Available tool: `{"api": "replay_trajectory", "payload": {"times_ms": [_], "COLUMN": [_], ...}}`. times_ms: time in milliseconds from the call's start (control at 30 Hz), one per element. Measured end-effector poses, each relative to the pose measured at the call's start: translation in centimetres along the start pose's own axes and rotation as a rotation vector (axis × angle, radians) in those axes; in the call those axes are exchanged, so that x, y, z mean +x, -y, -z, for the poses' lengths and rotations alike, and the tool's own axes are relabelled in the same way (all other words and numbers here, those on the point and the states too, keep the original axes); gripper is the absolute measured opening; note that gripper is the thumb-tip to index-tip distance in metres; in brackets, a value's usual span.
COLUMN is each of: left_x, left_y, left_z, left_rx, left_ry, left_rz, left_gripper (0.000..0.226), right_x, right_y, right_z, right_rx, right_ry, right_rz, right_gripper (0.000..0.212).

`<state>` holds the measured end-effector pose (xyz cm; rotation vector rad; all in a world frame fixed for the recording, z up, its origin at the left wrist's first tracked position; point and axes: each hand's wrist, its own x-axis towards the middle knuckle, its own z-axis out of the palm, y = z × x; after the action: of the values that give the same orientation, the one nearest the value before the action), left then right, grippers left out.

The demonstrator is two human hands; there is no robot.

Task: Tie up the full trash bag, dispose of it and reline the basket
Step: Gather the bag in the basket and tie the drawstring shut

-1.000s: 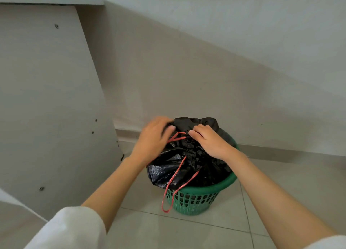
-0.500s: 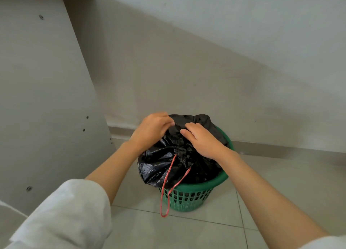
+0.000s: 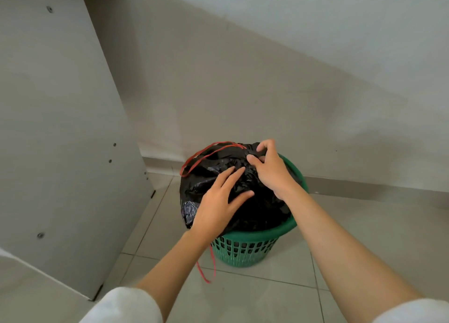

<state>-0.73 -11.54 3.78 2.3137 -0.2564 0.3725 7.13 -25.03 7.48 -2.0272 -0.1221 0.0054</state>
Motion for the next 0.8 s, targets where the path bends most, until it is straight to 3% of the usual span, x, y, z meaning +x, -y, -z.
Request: {"api": "replay_trajectory", "payload": {"times_ms": [100,233,367,433,533,700,733,800], "left_x": [1.0,2.6,3.9,4.3,4.7,3.4,2.8,1.3], "left_y": [-0.5,-0.3,-0.1,-0.3,-0.1,-0.2,-0.4,-0.4], "left_z": [-0.1,0.7,1.7,2.1,2.5,2.5,2.4,2.5], "left_rx": [-0.265,-0.659,-0.787,-0.796,-0.801,-0.71,-0.689,-0.489], "left_ry": [-0.115,-0.148,-0.062,-0.036,-0.086,-0.137,-0.136,-0.131], "left_rz": [0.131,0.378,0.547,0.577,0.567,0.454,0.41,0.169], "left_gripper": [0.025,0.025,0.018,0.015,0.009,0.015,0.015,0.038], "right_x": [-0.5,-1.7,-2.4,-2.6,-2.9,-2.4,-2.3,-2.0], "right_y": [0.3,0.2,0.3,0.6,0.9,0.2,0.1,0.0], "right_z": [0.7,2.3,3.1,2.6,2.1,1.2,1.0,0.7], "right_rx": [0.117,0.266,0.032,0.004,0.078,0.141,0.174,0.25], "right_ry": [0.017,0.172,0.281,0.273,0.267,0.039,0.017,-0.005], "right_rz": [-0.005,0.035,0.169,0.208,0.195,0.102,0.055,-0.044], "right_gripper": [0.014,0.015,0.039,0.038,0.029,0.013,0.011,0.005]}}
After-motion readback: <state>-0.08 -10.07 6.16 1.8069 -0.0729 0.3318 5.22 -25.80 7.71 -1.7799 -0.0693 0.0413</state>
